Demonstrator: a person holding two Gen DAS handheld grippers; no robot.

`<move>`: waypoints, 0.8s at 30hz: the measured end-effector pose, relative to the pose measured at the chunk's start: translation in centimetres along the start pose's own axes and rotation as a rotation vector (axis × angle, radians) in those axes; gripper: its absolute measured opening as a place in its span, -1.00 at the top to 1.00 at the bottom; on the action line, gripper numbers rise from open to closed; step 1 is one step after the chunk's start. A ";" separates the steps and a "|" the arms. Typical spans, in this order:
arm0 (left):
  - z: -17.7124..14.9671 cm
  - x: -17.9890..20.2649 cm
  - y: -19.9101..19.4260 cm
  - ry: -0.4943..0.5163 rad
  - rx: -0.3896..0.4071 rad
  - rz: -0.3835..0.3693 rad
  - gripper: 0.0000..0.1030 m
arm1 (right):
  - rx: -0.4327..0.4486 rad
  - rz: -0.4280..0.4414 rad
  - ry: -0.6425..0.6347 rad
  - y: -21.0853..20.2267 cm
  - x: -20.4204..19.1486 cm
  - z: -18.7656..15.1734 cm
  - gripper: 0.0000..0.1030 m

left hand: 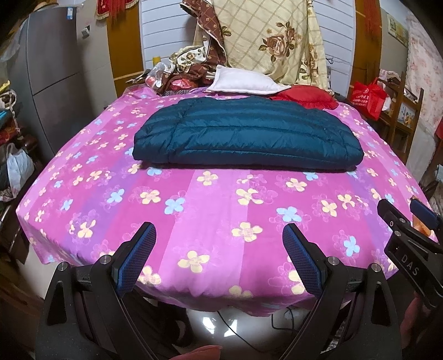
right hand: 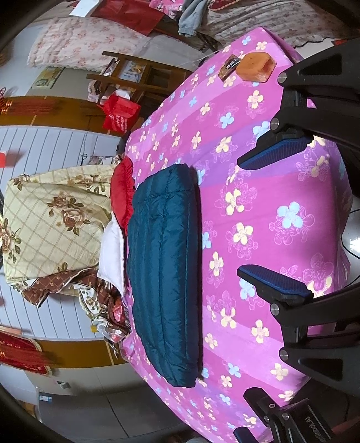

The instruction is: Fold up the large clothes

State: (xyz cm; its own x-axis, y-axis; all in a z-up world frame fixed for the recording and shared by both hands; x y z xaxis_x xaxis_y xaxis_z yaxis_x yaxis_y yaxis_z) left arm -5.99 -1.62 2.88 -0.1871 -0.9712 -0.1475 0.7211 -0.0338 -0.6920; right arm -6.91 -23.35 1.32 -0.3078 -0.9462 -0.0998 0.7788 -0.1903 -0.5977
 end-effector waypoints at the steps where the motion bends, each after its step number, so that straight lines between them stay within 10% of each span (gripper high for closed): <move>1: 0.0 0.0 0.0 -0.002 -0.001 -0.001 -0.80 | 0.000 -0.001 0.002 0.0 0.0 0.0 -0.33; 24: -0.1 -0.1 0.1 -0.001 -0.001 0.000 -0.80 | 0.001 -0.002 0.005 0.2 0.0 -0.1 -0.35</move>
State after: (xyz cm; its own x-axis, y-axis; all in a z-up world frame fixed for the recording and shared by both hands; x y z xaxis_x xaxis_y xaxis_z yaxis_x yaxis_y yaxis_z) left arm -5.95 -1.53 2.73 -0.1860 -0.9715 -0.1469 0.7202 -0.0331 -0.6930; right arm -6.84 -23.35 1.16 -0.3122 -0.9444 -0.1030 0.7790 -0.1925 -0.5968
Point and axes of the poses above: each gripper's, at about its wrist camera, not at the fingertips, and y roughly the way its jaws point, x to its right, z to its top, the point moved 2 cm from there along y, roughly the way its jaws point, and after that the axes turned 11 degrees about y, right-handed, at the moved point
